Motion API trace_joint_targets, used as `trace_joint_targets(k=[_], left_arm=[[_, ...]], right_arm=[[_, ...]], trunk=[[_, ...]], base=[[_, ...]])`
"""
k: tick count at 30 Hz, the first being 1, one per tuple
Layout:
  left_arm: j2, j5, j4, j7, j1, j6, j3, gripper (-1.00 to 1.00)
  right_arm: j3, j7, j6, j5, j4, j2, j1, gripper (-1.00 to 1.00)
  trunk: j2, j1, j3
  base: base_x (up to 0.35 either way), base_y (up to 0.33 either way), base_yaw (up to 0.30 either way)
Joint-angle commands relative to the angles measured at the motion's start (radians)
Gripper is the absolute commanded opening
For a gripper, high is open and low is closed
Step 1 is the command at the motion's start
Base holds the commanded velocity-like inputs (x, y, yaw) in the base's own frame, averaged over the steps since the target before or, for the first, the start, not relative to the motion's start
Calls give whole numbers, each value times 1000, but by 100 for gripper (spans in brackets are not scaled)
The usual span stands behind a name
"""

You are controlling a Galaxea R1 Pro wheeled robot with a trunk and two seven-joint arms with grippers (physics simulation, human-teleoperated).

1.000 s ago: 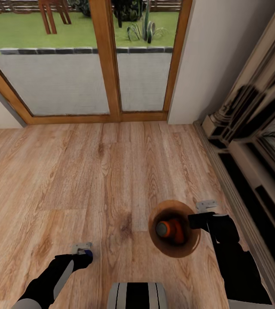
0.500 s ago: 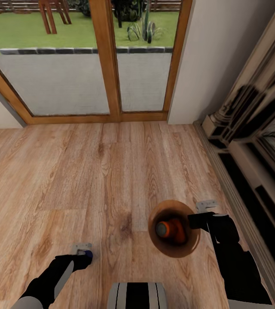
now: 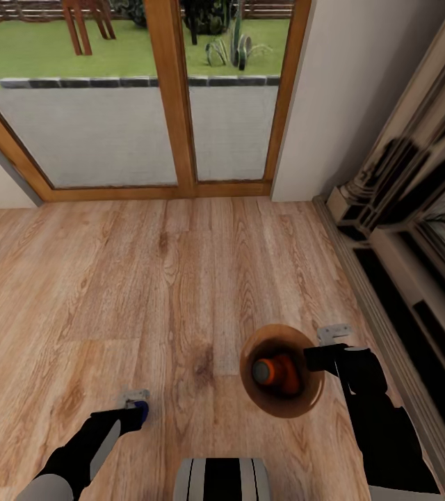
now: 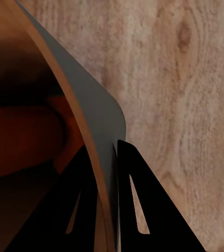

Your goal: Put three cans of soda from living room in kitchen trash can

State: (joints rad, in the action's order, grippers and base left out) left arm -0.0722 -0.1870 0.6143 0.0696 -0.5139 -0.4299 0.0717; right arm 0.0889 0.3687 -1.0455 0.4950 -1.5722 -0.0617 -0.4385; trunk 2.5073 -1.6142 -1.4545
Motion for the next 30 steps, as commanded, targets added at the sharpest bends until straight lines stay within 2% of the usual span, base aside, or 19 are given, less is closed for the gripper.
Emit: trace_joint_targets(k=[1, 3, 4, 5, 7, 8, 9, 10, 11, 12, 14, 15, 17, 18, 19, 21, 25, 28, 30], left_arm=[[3, 2, 13, -1, 0, 0, 0, -100], [7, 9, 91, -6, 2, -8, 3, -100], [10, 20, 192, -7, 6, -32, 11, -100], [12, 24, 250, -8, 8, -60, 13, -100], [12, 28, 424, -8, 17, -160, 16, -100], [12, 29, 532, -8, 40, -220, 17, -100], [11, 29, 597, -8, 64, -257, 17, -100], [10, 30, 713, -8, 108, -324, 17, -100], [9, 30, 761, -9, 127, -354, 17, -100], [5, 29, 839, -14, 164, -413, 17, -100], [-16, 23, 877, -55, 180, -458, 18, -100], [-33, 21, 884, -104, 182, -467, 21, -100], [-87, 17, 895, -349, 184, -479, 36, -100], [-123, 19, 899, -597, 185, -481, 45, -100], [-139, 23, 900, -740, 185, -480, 46, -100], [-151, 25, 900, -852, 186, -479, 42, -100], [-160, 25, 901, -926, 186, -480, 43, -100], [-173, 25, 901, -1046, 186, -476, 42, -100], [-179, 26, 901, -1103, 186, -474, 42, -100]], right_arm=[[0, 4, -2, -12, 0, 0, 0, -100], [0, 4, -2, -12, 0, 0, 0, -100], [0, 4, -2, -12, 0, 0, 0, -100], [0, 4, -2, -12, 0, 0, 0, -100], [0, 4, -2, -12, 0, 0, 0, -100], [0, 4, -2, -12, 0, 0, 0, -100], [0, 4, -2, -12, 0, 0, 0, -100], [0, 4, -2, -12, 0, 0, 0, -100], [0, 4, -2, -12, 0, 0, 0, -100], [0, 4, -2, -12, 0, 0, 0, -100], [1, 4, -2, -12, 0, 0, 0, -100], [1, 4, -2, -12, 0, 0, 0, -100], [2, 4, -2, -12, 0, 0, 0, -100], [2, 4, -2, -12, 0, 0, 0, -100], [2, 4, -2, -12, 0, 0, 0, -100], [2, 4, -2, -12, 0, 0, 0, -100], [2, 4, -2, -12, 0, 0, 0, -100], [3, 4, -2, -12, 0, 0, 0, -100], [3, 4, -2, -13, 0, 0, 0, -100]], trunk=[[0, 0, 0], [0, 0, 0], [0, 0, 0], [0, 0, 0], [0, 0, 0], [0, 0, 0], [0, 0, 0], [0, 0, 0], [0, 0, 0], [0, 0, 0], [0, 0, 0], [0, 0, 0], [0, 0, 0], [0, 0, 0], [0, 0, 0], [0, 0, 0], [0, 0, 0], [0, 0, 0], [0, 0, 0]], base=[[0, 0, 0], [0, 0, 0], [0, 0, 0], [0, 0, 0], [0, 0, 0], [0, 0, 0], [0, 0, 0], [0, 0, 0], [0, 0, 0], [0, 0, 0], [0, 0, 0], [0, 0, 0], [0, 0, 0], [0, 0, 0], [0, 0, 0], [0, 0, 0], [0, 0, 0], [0, 0, 0], [0, 0, 0]])
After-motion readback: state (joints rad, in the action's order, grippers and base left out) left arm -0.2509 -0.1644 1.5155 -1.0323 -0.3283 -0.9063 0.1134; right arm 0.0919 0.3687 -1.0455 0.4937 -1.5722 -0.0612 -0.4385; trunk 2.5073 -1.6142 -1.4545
